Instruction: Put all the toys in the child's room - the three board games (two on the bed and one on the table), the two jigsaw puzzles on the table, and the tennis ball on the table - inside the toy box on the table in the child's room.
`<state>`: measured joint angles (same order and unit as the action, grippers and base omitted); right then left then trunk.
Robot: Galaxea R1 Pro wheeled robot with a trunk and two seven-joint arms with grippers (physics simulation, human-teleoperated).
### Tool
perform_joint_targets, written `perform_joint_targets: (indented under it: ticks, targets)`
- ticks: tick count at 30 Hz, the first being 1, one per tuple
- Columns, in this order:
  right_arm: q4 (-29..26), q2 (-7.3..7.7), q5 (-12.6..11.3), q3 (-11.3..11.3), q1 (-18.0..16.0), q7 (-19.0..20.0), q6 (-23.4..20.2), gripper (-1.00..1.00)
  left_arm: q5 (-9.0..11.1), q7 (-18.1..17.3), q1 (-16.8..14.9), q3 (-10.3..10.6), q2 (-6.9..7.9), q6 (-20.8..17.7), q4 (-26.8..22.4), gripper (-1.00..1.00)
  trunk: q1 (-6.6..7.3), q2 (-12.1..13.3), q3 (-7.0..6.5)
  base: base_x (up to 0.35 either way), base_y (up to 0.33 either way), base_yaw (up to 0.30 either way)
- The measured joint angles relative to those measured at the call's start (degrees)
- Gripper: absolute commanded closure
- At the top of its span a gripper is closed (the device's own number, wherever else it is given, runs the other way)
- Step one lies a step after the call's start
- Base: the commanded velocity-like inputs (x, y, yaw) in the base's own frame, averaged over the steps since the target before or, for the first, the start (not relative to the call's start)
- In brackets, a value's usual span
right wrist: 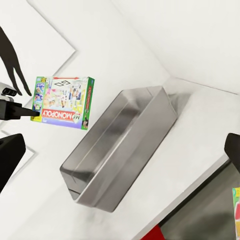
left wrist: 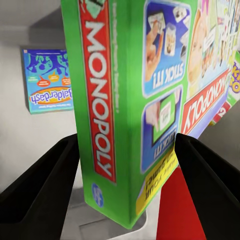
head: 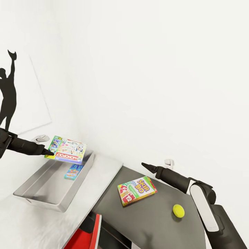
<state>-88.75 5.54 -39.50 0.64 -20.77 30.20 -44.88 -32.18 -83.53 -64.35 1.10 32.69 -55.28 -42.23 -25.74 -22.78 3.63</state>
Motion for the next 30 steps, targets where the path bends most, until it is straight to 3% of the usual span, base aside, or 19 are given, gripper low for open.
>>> perform_joint_targets:
  ticks: [15,22,30]
  targets:
    - [0.00,0.00,0.00,0.00,0.00,0.03,-0.01,-1.00,-0.08,-0.03,0.25,0.08,0.49,0.56,0.00,1.00,0.00,0.00,0.00,0.001,0.001,0.000]
    - [0.00,0.00,-0.05,0.00,0.00,0.03,-0.01,-1.00,-0.07,-0.11,0.41,-0.05,0.79,3.99,0.31,1.00,0.00,0.00,0.00,0.000,0.000,0.000]
    - [0.00,0.00,-0.09,0.00,0.00,0.12,-0.01,-1.00,-0.25,-0.20,0.50,0.02,2.86,10.19,1.58,1.00,0.00,0.00,0.00,0.000,0.000,0.000]
